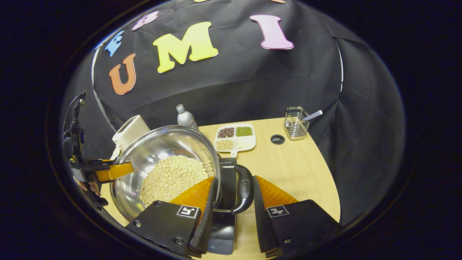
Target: First push the handle of the pot to place it horizontally, then grasp the pot with both hands and set it on the induction cooktop.
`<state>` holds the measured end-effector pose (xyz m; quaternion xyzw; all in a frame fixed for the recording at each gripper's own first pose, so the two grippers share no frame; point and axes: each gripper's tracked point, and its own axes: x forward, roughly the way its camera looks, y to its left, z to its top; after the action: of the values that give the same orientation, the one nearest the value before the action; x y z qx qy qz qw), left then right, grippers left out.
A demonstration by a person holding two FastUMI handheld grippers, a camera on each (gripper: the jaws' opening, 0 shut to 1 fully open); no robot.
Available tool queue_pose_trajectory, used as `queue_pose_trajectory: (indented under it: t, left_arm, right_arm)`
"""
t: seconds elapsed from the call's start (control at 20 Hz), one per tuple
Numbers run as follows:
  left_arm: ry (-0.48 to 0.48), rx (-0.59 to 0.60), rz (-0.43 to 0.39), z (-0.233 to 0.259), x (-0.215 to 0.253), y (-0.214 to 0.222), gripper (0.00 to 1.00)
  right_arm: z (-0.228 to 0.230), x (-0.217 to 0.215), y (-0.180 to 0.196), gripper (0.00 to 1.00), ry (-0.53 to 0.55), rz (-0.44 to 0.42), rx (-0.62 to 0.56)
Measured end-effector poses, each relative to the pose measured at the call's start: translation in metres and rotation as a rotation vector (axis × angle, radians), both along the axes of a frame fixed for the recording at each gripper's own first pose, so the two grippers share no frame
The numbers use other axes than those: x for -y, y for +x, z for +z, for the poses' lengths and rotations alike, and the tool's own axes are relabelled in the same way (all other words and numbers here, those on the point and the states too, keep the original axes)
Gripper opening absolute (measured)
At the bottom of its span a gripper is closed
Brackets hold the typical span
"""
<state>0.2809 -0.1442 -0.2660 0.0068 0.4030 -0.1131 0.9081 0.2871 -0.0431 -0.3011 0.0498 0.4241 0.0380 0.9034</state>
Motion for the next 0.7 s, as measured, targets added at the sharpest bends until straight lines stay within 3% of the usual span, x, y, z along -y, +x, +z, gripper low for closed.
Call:
queue_pose_trajectory:
  t: [0.4, 0.55, 0.6, 0.7]
  left_arm:
    - [-0.017, -0.045, 0.023, -0.043, 0.006, 0.009, 0.6]
    - [-0.079, -0.028, 0.032, -0.051, 0.007, 0.014, 0.6]
    - [-0.081, -0.022, 0.034, -0.05, 0.007, 0.012, 0.5]
    - [-0.068, -0.011, 0.028, -0.049, 0.006, 0.012, 0.72]
  right_arm:
    - [-0.051, 0.001, 0.01, 0.53, -0.019, 0.014, -0.034]
    - [-0.054, 0.003, 0.014, 0.54, -0.032, 0.023, 0.031]
    - [-0.052, 0.003, 0.016, 0.56, -0.031, 0.028, 0.035]
    - [-0.051, 0.003, 0.015, 0.58, -0.018, 0.026, 0.048]
